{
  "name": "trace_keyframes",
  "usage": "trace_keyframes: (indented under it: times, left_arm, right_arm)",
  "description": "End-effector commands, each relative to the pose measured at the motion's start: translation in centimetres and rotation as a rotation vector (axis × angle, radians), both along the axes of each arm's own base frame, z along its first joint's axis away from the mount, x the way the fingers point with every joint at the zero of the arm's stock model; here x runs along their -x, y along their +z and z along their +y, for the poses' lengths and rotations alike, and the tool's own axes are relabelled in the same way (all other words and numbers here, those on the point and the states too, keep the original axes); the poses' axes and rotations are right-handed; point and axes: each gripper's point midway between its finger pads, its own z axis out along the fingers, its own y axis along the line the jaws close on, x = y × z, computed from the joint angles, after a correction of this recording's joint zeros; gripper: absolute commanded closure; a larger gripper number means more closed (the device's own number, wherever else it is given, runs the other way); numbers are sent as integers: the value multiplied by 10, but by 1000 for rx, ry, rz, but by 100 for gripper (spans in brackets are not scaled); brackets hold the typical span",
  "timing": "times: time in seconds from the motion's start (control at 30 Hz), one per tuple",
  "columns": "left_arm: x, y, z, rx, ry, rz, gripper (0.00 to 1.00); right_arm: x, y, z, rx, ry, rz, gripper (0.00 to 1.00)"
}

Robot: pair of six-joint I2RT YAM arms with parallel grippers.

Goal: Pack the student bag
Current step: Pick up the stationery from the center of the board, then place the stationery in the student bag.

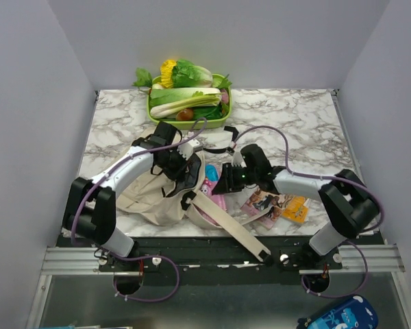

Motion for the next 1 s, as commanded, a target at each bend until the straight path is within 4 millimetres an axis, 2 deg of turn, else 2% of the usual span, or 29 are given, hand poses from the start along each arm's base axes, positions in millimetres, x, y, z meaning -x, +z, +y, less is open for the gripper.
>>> trace_keyframes:
  times: [0.0,0.03,0.07,0.13,0.17,0.23,0.3,0.33,0.4,0.43,0.47,0.5,0.57,0.63,0.67,0.73,0.77,0.87,0.97]
  left_arm:
    - [-12,53,9,60,-40,-163,100]
    - [-9,55,12,54,-42,-166,100]
    - [-7,62,15,57,-39,-190,100]
    - [-4,65,21,38,-31,-206,100]
    - [-2,69,24,36,-28,-221,100]
    - [0,73,29,27,-15,-229,100]
    - [0,83,32,29,-9,-258,100]
    - [-1,87,34,22,-5,-270,100]
    - [-6,106,34,32,2,-319,100]
    - [-7,113,35,34,7,-331,100]
    - [-11,128,33,47,10,-371,100]
    - [-12,134,34,50,12,-386,100]
    - [-14,146,34,55,6,-418,100]
    - [-15,159,33,60,5,-441,100]
    - [-16,162,34,61,7,-447,100]
    - [-15,167,34,63,5,-460,100]
    - [-14,171,34,70,11,-472,100]
    - [-15,173,34,88,33,-495,100]
    - [-13,168,32,94,35,-480,100]
  right_arm:
    - [-3,8,-39,74,-70,-108,73]
    - [-8,10,-48,85,-100,-122,73]
    - [-10,21,-53,77,-121,-160,73]
    - [-19,23,-70,124,-179,-200,73]
    - [-24,38,-75,113,-209,-248,73]
    - [-38,54,-90,130,-290,-320,73]
    - [-51,91,-98,89,-347,-415,72]
    - [-55,98,-107,94,-370,-422,72]
    - [-65,131,-111,74,-388,-504,72]
    - [-67,142,-111,65,-392,-524,72]
    - [-70,151,-109,57,-394,-535,72]
    - [-71,169,-102,10,-381,-544,72]
    - [-74,175,-89,-36,-349,-521,72]
    - [-75,191,-69,-145,-321,-487,72]
    - [-78,185,-61,-157,-315,-456,73]
    - [-74,194,-39,-213,-283,-446,73]
    - [-74,183,-30,-201,-267,-420,74]
    - [-60,175,-2,-183,-210,-401,74]
    - [-45,146,14,-163,-167,-306,75]
